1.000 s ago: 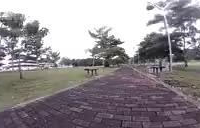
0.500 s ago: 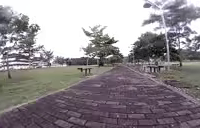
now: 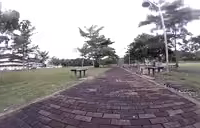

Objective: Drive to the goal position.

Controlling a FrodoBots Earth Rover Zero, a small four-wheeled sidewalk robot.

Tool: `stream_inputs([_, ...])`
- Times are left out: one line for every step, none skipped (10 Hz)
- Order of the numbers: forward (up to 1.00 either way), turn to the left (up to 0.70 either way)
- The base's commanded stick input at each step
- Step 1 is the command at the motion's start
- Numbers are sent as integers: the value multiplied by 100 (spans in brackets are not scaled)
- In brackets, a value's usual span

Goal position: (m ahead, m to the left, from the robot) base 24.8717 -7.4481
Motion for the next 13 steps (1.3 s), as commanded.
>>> stream_inputs([70, 0])
stream_inputs([70, 0])
stream_inputs([70, 0])
stream_inputs([70, 0])
stream_inputs([70, 0])
stream_inputs([70, 0])
stream_inputs([70, 0])
stream_inputs([70, 0])
stream_inputs([70, 0])
stream_inputs([70, 0])
stream_inputs([70, 0])
stream_inputs([70, 0])
stream_inputs([70, 0])
